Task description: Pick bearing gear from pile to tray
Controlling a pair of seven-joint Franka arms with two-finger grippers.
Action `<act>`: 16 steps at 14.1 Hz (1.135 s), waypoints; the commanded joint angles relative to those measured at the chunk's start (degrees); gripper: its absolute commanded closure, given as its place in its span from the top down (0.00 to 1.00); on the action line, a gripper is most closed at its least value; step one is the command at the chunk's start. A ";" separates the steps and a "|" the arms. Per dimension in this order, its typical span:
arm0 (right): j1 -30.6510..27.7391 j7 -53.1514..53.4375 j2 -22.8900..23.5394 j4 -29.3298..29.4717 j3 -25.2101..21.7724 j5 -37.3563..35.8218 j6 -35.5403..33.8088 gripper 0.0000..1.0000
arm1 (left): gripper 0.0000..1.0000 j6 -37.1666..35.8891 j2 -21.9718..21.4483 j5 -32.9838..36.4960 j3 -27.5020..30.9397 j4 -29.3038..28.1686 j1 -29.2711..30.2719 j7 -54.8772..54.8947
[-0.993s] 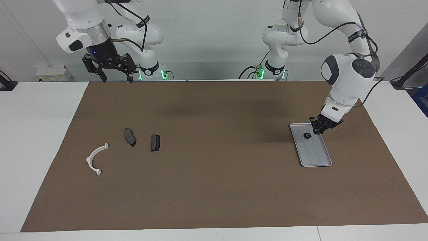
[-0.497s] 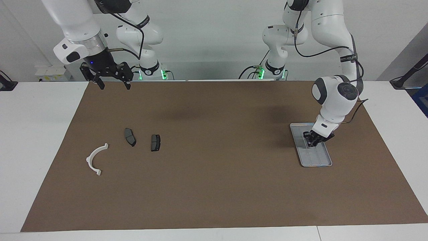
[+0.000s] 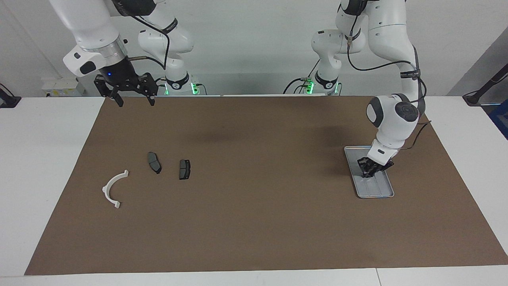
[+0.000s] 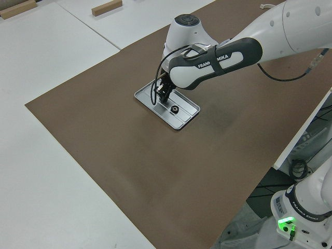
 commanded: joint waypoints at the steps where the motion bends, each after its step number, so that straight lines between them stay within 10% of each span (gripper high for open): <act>1: -0.02 -1.59 -0.68 -0.66 0.33 -2.60 1.07 1.00 | 0.00 2.65 0.72 -0.74 -0.47 -1.14 0.56 0.64; 2: -0.02 -1.59 -0.68 -0.66 0.51 -3.93 1.16 1.00 | 0.00 2.39 0.72 -0.74 -0.47 -1.14 0.65 0.64; 4: -0.02 -1.76 -0.68 -0.66 0.51 -4.46 1.42 1.00 | 1.00 0.12 0.38 -0.74 -0.47 -0.44 0.39 0.64; 16: -0.10 -1.76 -0.86 -0.66 0.77 -4.38 1.51 1.00 | 1.00 -33.78 -19.56 -0.83 0.85 20.64 0.04 -13.07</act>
